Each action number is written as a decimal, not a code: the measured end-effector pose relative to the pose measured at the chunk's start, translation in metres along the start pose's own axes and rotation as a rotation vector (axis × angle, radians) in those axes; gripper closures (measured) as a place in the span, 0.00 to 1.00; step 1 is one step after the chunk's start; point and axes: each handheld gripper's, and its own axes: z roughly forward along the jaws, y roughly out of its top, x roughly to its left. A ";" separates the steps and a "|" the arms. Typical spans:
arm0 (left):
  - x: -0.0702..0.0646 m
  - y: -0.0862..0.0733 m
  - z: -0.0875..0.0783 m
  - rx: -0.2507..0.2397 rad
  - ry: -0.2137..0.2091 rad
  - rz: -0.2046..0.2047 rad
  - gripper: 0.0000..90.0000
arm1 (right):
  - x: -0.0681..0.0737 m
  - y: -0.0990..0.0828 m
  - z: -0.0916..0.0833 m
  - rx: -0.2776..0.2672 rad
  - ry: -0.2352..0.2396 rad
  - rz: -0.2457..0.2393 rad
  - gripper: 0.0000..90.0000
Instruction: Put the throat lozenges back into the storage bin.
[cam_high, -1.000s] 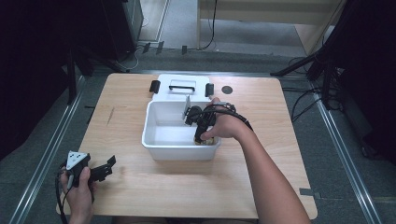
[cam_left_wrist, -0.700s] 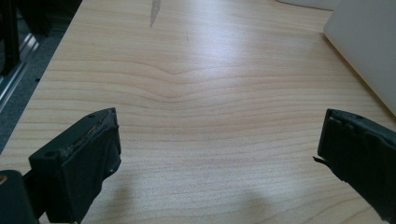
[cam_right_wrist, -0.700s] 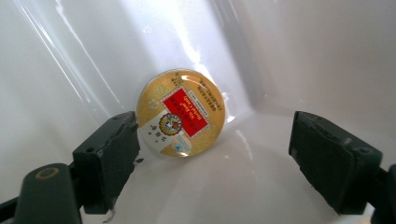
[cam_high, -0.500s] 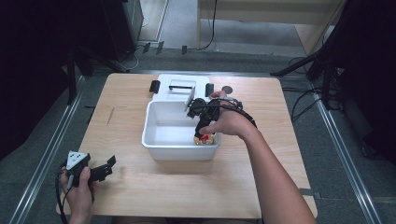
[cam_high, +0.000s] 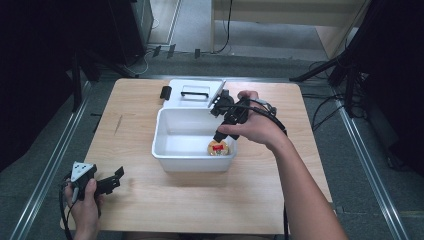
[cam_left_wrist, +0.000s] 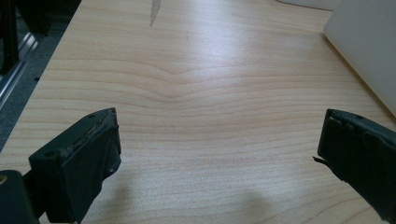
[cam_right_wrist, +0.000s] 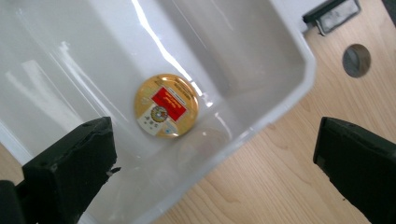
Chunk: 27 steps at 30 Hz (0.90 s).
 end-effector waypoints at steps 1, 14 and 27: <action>0.000 0.000 0.000 -0.001 0.000 -0.001 0.00 | -0.002 -0.003 -0.002 -0.004 -0.001 0.009 0.00; -0.001 0.000 0.000 0.001 0.001 0.004 0.00 | -0.026 -0.046 -0.010 -0.064 -0.006 0.139 0.00; -0.001 -0.001 -0.001 -0.005 0.004 0.002 0.00 | -0.045 -0.096 0.004 -0.106 -0.031 0.267 0.00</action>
